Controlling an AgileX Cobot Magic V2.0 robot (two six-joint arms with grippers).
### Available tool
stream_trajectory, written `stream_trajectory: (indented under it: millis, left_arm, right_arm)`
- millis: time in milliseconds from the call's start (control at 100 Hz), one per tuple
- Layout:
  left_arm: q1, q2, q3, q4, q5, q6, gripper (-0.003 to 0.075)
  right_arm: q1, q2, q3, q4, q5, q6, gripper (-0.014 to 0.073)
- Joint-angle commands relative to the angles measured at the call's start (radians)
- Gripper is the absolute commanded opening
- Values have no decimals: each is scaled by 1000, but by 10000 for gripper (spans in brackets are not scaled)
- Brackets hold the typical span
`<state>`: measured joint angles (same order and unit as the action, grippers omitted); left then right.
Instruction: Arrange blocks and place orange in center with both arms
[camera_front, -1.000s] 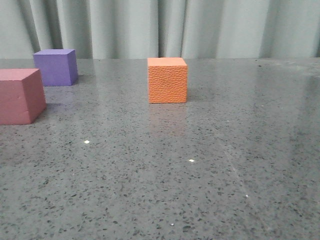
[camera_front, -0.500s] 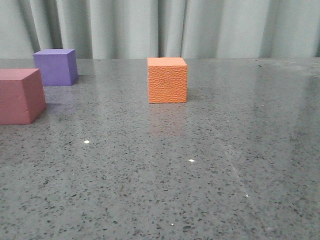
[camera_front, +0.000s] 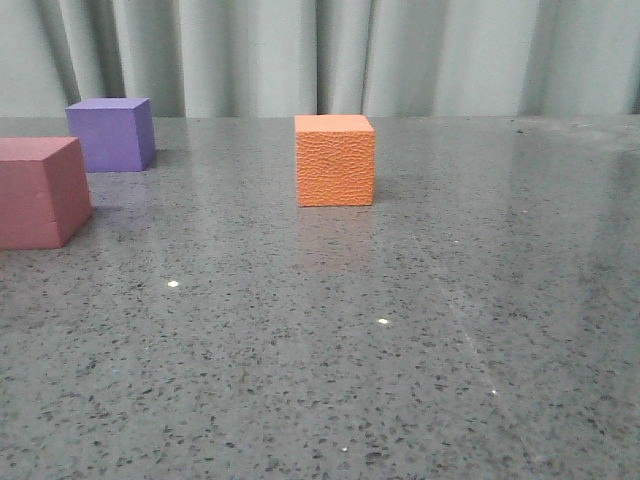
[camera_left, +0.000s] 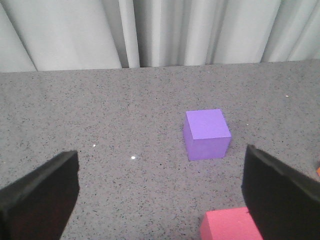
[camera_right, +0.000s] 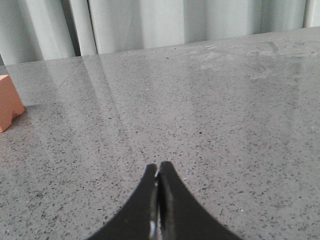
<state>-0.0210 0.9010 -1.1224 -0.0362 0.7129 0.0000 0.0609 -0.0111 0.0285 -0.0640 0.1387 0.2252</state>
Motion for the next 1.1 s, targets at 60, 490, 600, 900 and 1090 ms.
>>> stream_trajectory:
  millis: [60,490,600,900,1090]
  left_arm:
    - [-29,5,-36,-49,-84,11,645]
    - [-492,338,-101,30,-305,-282,639]
    - [-580,475,-201,137,-300,-400,638]
    - [-726,806,-551,448,-94,-692,638]
    - [-766,909,-680,512,3,-732,638]
  right_arm:
    - [-6,-20,-15,0,-86,-9,-68]
    - [-6,-20,-15,0,-86,-9,-68]
    - [-6,-20,-15,0,-86,-9,-68]
    - [-6,-20,-15,0,-86,-9,-68]
    - [-6,-20,-15,0,-86,-9,-68]
